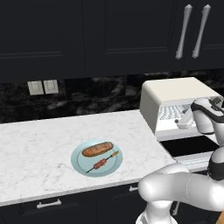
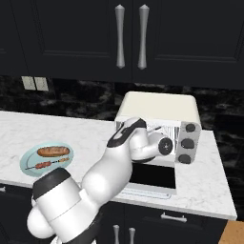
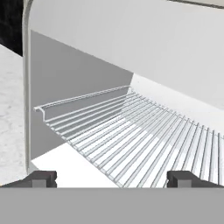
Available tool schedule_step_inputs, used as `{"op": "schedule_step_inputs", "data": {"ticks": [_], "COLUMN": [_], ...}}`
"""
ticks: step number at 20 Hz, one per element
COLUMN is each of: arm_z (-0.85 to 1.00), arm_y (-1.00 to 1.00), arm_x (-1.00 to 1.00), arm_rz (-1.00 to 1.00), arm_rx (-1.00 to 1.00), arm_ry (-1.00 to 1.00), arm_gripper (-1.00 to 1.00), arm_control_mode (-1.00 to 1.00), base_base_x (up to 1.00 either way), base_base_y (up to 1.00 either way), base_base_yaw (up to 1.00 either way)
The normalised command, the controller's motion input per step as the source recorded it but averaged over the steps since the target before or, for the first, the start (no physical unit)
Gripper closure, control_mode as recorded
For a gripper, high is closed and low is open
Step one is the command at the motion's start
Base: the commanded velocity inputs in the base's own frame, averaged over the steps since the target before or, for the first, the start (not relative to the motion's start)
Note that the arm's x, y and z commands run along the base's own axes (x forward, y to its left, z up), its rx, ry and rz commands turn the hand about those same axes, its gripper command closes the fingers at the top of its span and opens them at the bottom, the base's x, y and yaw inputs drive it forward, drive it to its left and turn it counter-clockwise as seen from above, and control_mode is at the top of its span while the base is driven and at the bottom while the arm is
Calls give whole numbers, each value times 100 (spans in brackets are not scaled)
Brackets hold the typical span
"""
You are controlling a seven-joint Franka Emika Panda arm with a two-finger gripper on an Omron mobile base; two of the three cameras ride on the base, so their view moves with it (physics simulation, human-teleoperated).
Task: Pick up the kebab skewer and baguette bread, and place them inside the toaster oven. Close the toaster oven door and start by setting the timer.
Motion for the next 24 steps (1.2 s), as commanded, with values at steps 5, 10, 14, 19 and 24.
{"op": "schedule_step_inputs", "data": {"ticks": [5,10,14,19,24], "arm_z": [-33,-15,-8,-9,-9], "arm_y": [-1,-13,-1,0,0], "arm_x": [14,15,14,27,30], "arm_rz": [0,0,0,0,0], "arm_rx": [-3,-2,-1,-6,-7], "arm_ry": [-3,-10,-14,-10,-5], "arm_gripper": [-100,-100,-100,-100,-100], "arm_control_mode": [-100,-100,-100,-100,-100], "base_base_x": [0,0,0,0,0], "base_base_y": [0,0,0,0,0], "base_base_yaw": [0,0,0,0,0]}}
